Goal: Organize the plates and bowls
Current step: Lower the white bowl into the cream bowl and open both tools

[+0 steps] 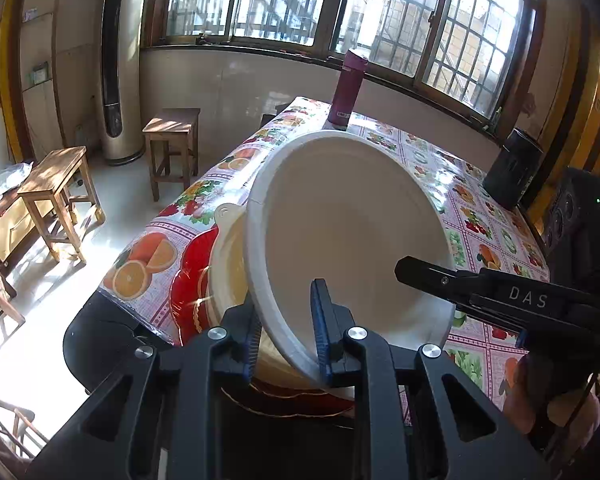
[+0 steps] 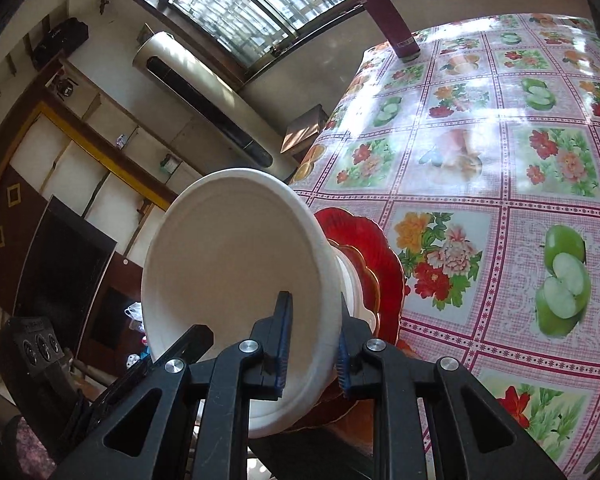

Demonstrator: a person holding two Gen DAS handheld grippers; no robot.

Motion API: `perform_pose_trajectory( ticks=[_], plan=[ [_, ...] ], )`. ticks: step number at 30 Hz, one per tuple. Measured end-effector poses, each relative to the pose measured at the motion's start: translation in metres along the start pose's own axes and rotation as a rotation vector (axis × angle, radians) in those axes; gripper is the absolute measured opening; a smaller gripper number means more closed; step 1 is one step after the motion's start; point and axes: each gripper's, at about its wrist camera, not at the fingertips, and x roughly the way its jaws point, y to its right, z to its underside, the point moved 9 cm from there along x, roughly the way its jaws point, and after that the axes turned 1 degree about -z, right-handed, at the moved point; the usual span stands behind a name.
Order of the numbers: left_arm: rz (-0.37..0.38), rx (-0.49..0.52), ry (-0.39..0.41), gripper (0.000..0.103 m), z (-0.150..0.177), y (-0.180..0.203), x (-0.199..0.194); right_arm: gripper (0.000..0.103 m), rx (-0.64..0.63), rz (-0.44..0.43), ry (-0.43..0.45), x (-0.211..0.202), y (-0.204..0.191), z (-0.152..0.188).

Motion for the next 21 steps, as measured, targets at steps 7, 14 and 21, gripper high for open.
perform_pose_trajectory(
  ticks=[7,14,21],
  plan=[
    [0.004,-0.008,-0.018,0.029,0.008,-0.005,-0.003,0.021,-0.018,-0.012,-0.01,0.003,-0.001,-0.004],
    [-0.088,0.039,0.093,0.077,-0.001,-0.013,-0.024,0.021,-0.026,-0.009,-0.009,0.004,0.004,-0.01],
    [-0.142,0.087,0.173,0.09,0.0,-0.017,-0.036,0.053,-0.031,-0.038,0.056,-0.02,0.018,-0.02]
  ],
)
